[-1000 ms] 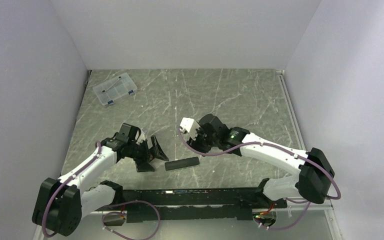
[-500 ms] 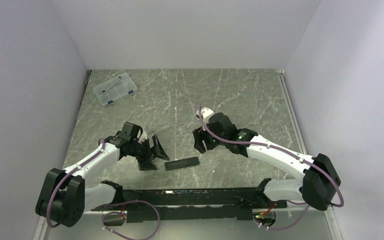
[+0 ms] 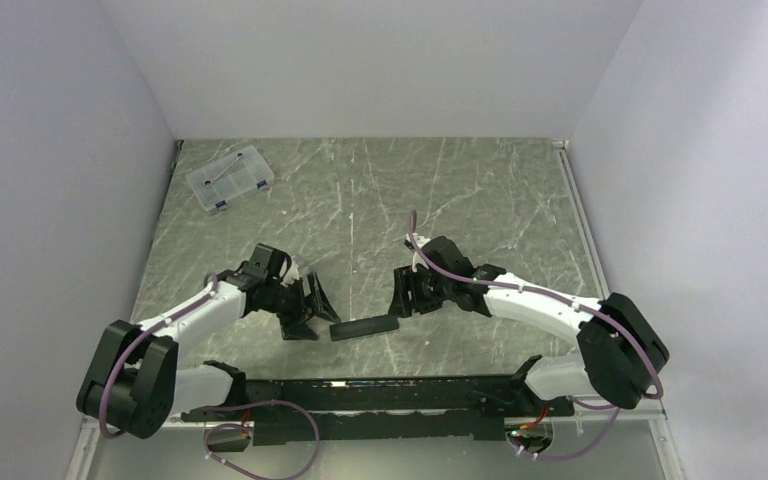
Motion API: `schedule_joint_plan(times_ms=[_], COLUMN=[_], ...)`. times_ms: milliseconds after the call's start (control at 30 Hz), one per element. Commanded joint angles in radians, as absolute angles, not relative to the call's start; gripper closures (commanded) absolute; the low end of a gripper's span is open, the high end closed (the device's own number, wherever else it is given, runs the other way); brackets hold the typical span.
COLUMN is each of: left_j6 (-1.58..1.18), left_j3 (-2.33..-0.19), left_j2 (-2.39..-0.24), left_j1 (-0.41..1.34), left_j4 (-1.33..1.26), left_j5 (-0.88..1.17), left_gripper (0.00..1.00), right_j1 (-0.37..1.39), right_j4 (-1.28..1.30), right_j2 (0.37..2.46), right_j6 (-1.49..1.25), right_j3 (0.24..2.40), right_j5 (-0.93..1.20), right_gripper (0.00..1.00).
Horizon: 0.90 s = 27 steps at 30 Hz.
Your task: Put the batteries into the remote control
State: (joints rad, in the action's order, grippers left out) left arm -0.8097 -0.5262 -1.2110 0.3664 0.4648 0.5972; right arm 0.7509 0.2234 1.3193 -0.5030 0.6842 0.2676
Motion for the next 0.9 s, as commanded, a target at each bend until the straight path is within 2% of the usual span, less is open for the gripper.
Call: schedule_joint_plan(times_ms=[0, 500, 867], left_j6=[-0.821, -0.825, -0.824], left_j3=[-0.522, -0.520, -0.517], left_j2=[-1.238, -1.331, -1.352], left_j1=[0.379, 0.409, 0.419], left_j4=[0.412, 0.353, 0.338], left_j5=[0.587, 0.572, 0.572], left_gripper=[0.21, 0.37, 0.46], right_j1=[0.744, 0.741, 0.741], right_j4=[0.136, 0.116, 0.084], right_j2=[1.333, 1.428, 1.481], right_j6=[-0.583, -0.652, -0.665], right_j3=[0.665, 0.657, 0.667], right_j5=[0.300, 0.301, 0.313], right_gripper=[0.44, 0.60, 0.68])
